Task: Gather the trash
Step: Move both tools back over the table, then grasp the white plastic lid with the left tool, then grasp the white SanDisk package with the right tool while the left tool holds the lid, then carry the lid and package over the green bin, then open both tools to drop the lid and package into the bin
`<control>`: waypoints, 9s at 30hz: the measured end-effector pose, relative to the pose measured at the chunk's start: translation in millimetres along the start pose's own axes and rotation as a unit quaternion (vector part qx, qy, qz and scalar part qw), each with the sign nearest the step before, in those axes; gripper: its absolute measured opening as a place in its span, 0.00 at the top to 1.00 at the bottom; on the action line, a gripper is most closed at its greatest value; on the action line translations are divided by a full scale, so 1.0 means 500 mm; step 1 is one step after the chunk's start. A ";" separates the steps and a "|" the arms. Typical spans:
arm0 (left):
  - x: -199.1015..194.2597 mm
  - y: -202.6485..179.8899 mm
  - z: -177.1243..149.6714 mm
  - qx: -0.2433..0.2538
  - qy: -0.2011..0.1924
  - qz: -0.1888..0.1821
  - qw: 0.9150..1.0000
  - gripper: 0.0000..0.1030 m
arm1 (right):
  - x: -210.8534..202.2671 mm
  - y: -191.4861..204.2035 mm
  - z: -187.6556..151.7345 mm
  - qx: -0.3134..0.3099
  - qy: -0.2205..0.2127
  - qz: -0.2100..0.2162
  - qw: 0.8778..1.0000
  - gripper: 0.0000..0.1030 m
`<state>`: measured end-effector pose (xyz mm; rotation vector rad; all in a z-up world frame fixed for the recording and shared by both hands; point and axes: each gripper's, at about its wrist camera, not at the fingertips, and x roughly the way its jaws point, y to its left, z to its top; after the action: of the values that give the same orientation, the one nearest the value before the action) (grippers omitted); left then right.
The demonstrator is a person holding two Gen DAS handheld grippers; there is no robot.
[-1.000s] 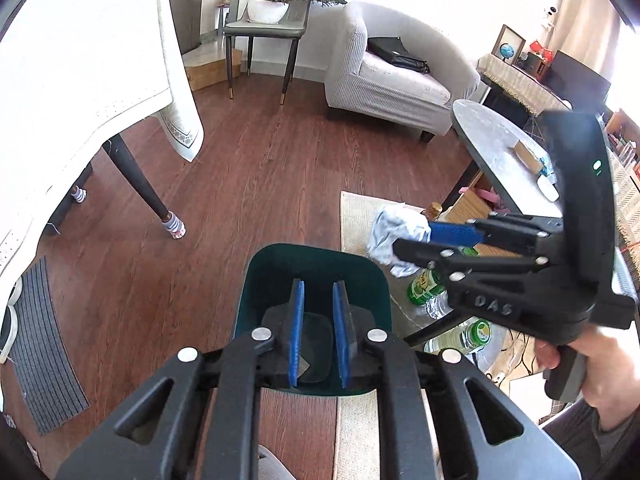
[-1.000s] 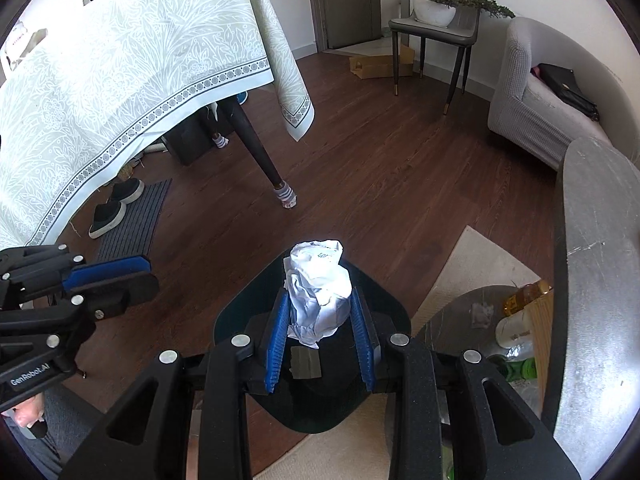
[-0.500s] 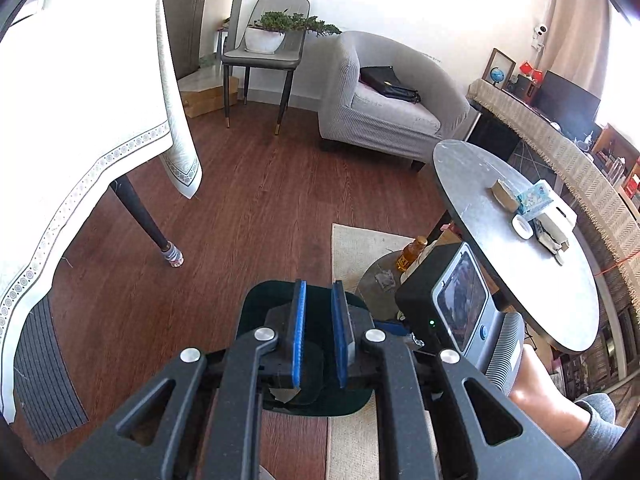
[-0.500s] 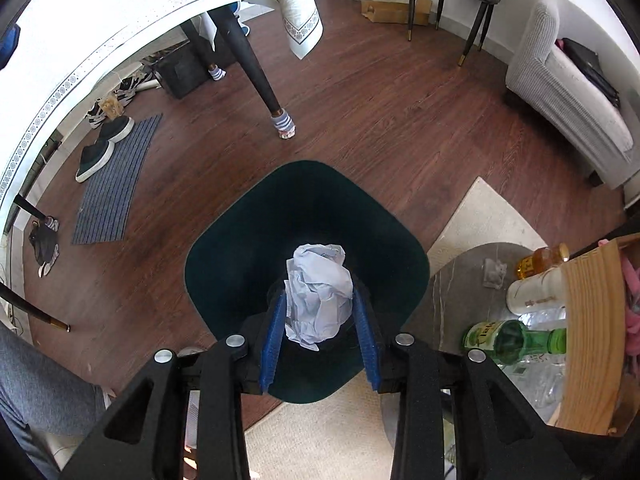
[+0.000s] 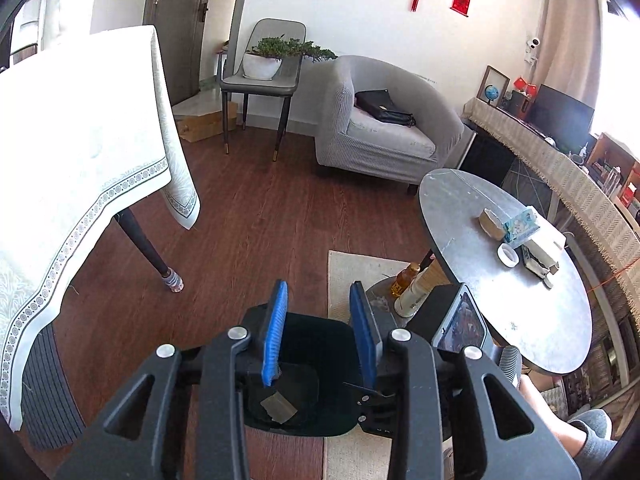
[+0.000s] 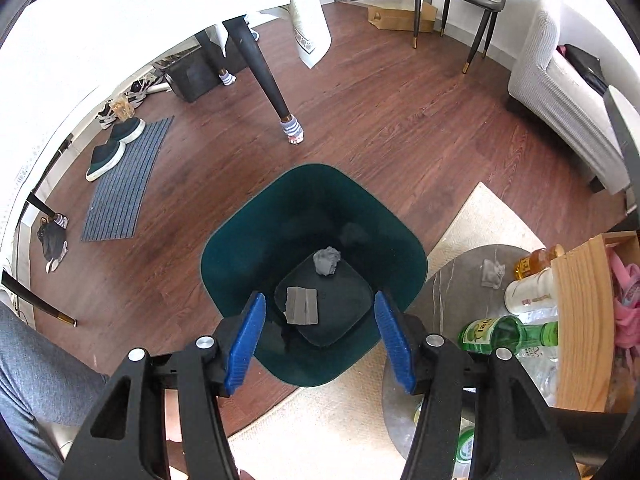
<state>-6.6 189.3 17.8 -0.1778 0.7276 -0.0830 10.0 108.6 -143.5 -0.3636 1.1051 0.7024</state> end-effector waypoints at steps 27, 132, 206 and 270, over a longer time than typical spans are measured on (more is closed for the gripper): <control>0.023 -0.197 0.052 0.041 -0.039 -0.062 0.996 0.53 | -0.332 -0.181 -0.062 0.078 -0.196 -0.045 0.977 0.40; 0.234 -0.425 0.037 0.095 0.047 -0.084 0.991 0.60 | -0.489 -0.459 -0.204 0.199 -0.278 -0.093 0.935 0.98; 0.187 -0.060 -0.040 0.026 0.096 0.010 0.995 0.60 | -0.396 -0.268 -0.053 0.191 -0.258 0.095 0.942 1.00; 0.063 0.073 -0.027 -0.012 0.067 0.008 0.998 0.78 | 0.080 0.005 0.045 0.041 0.008 0.095 0.995 0.96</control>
<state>8.3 219.2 -19.6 -0.1904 0.8636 -0.0720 34.4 137.2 -170.0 -0.1970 1.1902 0.8198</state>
